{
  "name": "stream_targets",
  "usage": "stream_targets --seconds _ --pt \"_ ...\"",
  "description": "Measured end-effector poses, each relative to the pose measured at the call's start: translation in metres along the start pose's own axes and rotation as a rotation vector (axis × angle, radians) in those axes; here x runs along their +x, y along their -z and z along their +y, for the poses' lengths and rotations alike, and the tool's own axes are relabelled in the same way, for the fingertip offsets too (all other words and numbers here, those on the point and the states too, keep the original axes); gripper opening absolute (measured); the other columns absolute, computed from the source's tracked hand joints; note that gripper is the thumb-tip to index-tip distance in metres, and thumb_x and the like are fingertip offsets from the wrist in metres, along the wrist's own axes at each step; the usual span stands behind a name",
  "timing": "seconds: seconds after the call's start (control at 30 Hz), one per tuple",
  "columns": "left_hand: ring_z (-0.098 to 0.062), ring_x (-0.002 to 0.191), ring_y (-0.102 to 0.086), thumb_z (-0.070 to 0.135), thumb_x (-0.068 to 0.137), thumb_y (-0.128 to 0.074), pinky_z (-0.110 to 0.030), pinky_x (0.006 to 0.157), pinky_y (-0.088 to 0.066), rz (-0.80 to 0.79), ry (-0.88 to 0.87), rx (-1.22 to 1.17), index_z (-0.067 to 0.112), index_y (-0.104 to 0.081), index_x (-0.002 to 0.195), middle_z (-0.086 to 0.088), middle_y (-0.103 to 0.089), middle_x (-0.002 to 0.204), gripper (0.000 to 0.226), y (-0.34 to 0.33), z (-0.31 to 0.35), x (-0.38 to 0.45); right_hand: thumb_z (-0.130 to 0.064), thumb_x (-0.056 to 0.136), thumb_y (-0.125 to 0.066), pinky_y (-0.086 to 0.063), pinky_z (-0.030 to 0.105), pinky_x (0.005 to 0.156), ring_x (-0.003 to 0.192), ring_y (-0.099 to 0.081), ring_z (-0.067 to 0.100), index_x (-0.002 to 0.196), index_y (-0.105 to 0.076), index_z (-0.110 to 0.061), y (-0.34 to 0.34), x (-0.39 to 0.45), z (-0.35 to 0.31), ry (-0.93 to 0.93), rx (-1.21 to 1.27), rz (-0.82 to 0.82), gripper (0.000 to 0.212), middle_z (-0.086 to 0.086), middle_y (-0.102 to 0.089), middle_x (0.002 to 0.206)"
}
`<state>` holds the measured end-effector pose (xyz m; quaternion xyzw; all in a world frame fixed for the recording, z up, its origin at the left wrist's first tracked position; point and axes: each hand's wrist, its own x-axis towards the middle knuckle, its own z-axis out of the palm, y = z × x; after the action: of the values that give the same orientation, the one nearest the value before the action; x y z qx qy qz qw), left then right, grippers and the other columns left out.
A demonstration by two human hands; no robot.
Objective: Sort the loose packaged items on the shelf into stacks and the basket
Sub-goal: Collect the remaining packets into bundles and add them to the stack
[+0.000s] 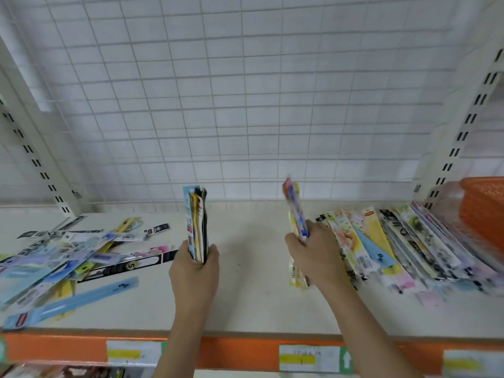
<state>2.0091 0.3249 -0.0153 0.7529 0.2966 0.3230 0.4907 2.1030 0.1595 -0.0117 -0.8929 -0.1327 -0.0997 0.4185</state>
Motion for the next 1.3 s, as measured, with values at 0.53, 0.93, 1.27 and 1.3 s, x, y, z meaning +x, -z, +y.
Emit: stream_targets --seconds 0.53,0.93,1.27,1.3 --pt "-0.025 0.065 -0.055 0.025 0.087 -0.059 -0.032 0.063 -0.041 -0.243 0.066 0.019 0.021 -0.047 0.069 -0.003 -0.056 0.067 0.022 -0.030 0.026 -0.012 -0.023 0.085 -0.058 -0.023 0.020 0.037 0.042 -0.032 0.012 0.052 -0.029 -0.017 0.089 0.007 0.010 -0.232 0.013 -0.068 0.044 -0.003 -0.033 0.050" --pt "-0.023 0.067 -0.055 0.014 0.081 -0.062 -0.031 0.057 -0.039 -0.356 0.068 0.049 0.004 -0.050 0.102 -0.007 -0.057 0.075 0.026 -0.025 0.025 0.009 -0.021 0.080 -0.070 -0.039 0.028 0.060 0.075 -0.054 0.024 0.135 -0.021 -0.006 0.116 0.004 0.017 -0.397 -0.073 -0.046 0.075 0.006 -0.052 0.088" --pt "-0.016 0.070 -0.054 0.016 0.083 -0.062 -0.029 0.056 -0.038 -0.332 0.164 0.057 0.011 -0.046 0.097 -0.003 -0.055 0.081 0.022 -0.079 0.047 -0.026 -0.019 0.077 -0.068 -0.026 0.024 0.041 0.053 -0.041 0.012 0.129 -0.030 -0.005 0.145 0.052 0.064 -0.450 -0.370 -0.275 0.066 0.002 -0.037 0.069" --pt "-0.018 0.071 -0.054 0.018 0.082 -0.061 -0.031 0.058 -0.039 -0.331 0.180 0.067 0.011 -0.048 0.095 -0.004 -0.056 0.082 0.020 -0.085 0.048 -0.032 -0.019 0.077 -0.069 -0.027 0.023 0.041 0.055 -0.043 0.011 0.132 -0.030 0.000 0.144 0.053 0.067 -0.432 -0.389 -0.291 0.070 0.002 -0.040 0.073"
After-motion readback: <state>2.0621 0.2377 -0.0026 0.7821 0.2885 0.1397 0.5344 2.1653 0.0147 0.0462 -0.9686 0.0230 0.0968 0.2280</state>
